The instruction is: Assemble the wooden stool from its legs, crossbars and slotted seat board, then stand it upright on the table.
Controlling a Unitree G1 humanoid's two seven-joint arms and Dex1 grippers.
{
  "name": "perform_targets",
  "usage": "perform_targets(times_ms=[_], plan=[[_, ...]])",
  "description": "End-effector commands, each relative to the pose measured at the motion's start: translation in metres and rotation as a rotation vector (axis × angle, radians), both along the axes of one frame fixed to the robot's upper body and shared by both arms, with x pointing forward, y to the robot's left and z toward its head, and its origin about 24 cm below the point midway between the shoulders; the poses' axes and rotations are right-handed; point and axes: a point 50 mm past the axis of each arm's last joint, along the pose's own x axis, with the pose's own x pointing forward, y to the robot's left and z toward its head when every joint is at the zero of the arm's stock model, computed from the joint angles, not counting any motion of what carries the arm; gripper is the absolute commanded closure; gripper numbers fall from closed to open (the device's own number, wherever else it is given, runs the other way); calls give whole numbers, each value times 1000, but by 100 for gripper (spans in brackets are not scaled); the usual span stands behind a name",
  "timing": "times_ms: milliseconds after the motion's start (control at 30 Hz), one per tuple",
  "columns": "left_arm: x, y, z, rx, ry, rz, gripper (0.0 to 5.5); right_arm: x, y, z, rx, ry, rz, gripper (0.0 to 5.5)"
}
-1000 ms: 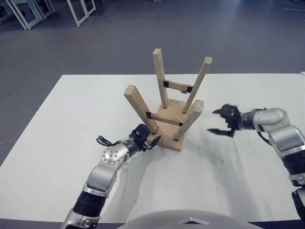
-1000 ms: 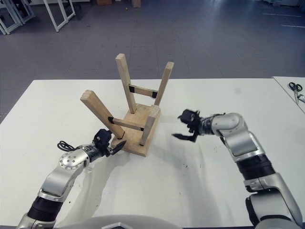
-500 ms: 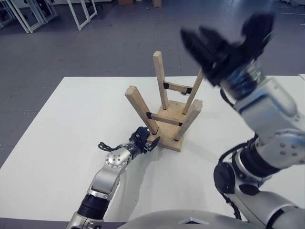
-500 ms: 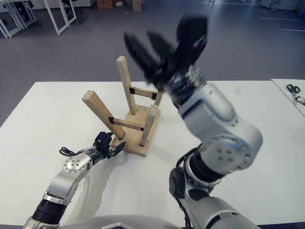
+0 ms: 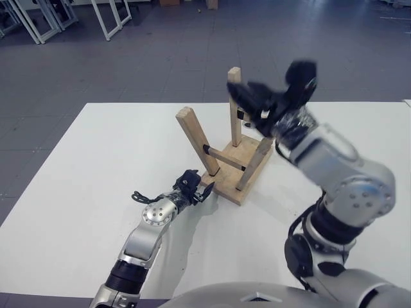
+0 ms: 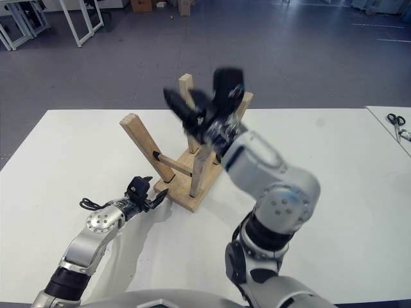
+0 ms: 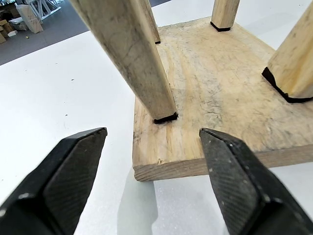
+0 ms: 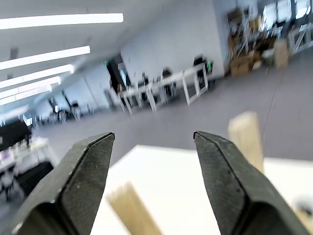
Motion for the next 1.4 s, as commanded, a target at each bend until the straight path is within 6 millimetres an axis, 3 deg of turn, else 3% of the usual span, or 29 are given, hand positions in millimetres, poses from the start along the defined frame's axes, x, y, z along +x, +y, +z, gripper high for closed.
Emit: perform_targets(times_ms=[33, 67, 133, 233, 333, 400, 600, 800, 867, 933, 1033, 1133, 1267, 1400], plan=[[-27, 23, -32, 66, 187, 102, 202, 4, -35, -23, -356, 14, -111, 252], [-30, 27, -28, 50, 175, 130, 202, 0, -40, -47, -521, 61, -90, 252], [-33, 36, -23, 39, 151, 175, 202, -9, -41, -79, -680, 130, -11, 252], [-33, 44, -16, 41, 132, 210, 202, -14, -22, -97, -714, 119, 87, 252], [-29, 50, -11, 52, 117, 224, 202, -23, 28, -83, -582, -7, 245, 252], [-24, 53, -9, 61, 104, 224, 202, -28, 46, -68, -467, -58, 291, 252], [-19, 65, 0, 64, 74, 237, 202, -20, 28, -74, -463, -1, 246, 252], [-15, 80, 26, 42, 34, 169, 202, -31, 37, -50, -161, -4, 414, 252], [-23, 80, 50, -73, 51, 34, 202, -36, 26, -39, -76, -19, 480, 252], [-39, 85, 76, -173, 130, -124, 173, -43, 2, -31, -59, -17, 598, 222], [-52, 93, 115, -200, 166, -238, 126, -56, -49, -29, -211, 69, 730, 168], [-44, 82, 150, -228, 84, -357, 108, -65, -98, -39, -425, 261, 751, 148], [-35, 55, 160, -253, 61, -485, 108, -50, -141, -53, -639, 353, 690, 148], [-26, 43, 160, -249, 47, -515, 108, -30, -161, -66, -869, 324, 645, 148]])
